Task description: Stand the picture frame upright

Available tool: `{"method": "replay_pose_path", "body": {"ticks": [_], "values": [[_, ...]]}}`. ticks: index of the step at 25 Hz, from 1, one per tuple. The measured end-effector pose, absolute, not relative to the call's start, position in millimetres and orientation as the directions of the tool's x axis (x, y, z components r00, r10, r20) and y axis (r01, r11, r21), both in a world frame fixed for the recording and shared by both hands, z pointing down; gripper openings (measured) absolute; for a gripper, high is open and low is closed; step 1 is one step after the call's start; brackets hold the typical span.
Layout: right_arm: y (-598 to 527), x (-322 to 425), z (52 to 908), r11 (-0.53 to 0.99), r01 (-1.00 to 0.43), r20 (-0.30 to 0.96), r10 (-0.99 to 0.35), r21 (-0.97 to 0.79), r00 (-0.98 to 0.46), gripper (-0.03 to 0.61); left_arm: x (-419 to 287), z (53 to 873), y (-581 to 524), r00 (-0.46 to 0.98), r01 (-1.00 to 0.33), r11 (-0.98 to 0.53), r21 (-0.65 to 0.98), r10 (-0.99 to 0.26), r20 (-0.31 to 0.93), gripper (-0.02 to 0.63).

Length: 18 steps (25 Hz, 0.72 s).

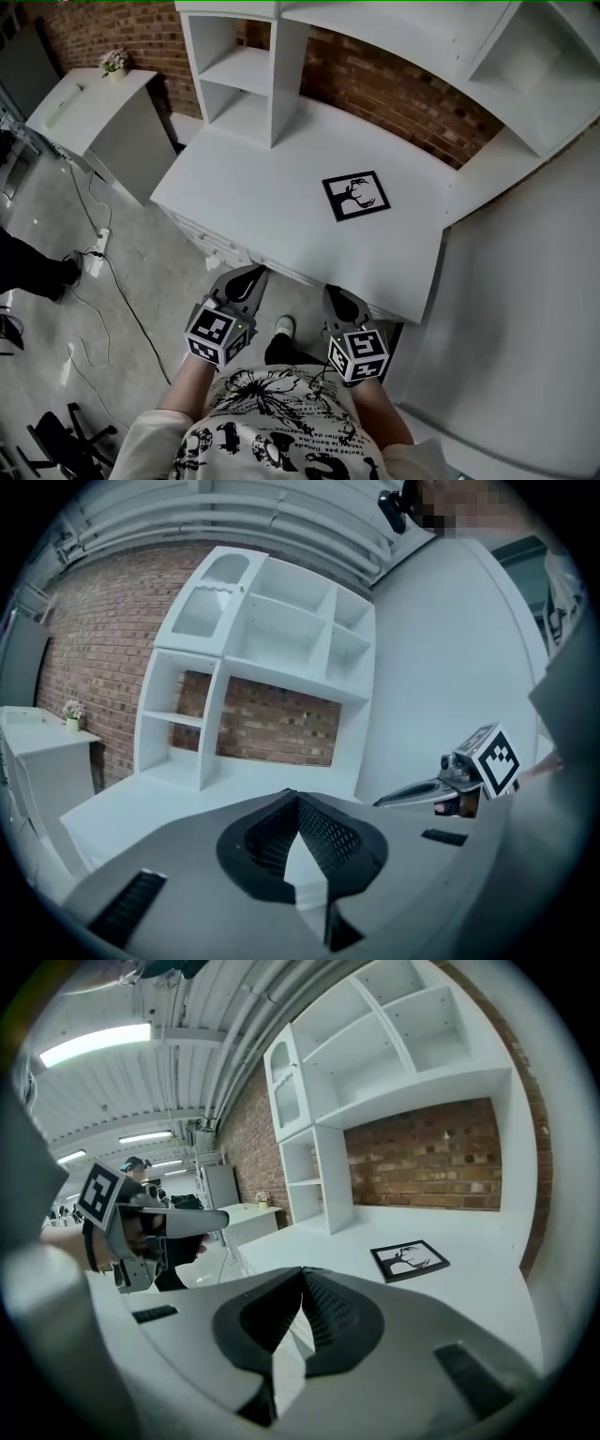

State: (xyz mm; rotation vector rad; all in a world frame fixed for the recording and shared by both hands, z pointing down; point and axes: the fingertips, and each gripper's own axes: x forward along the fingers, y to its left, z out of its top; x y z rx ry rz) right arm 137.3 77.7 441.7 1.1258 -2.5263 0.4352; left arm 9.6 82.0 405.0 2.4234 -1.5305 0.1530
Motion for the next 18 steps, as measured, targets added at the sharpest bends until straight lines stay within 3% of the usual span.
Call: {"method": "replay_pose_path", "body": {"ticks": [18], "values": [[-97.2, 147.8, 479.7, 0.630, -0.770, 0.486, -0.645, -0.100, -0.590, 0.003, 18.2, 444.4, -88.4, 0.451, -0.892, -0.429, 0.142, -0.842, 0.295, 0.008]]}}
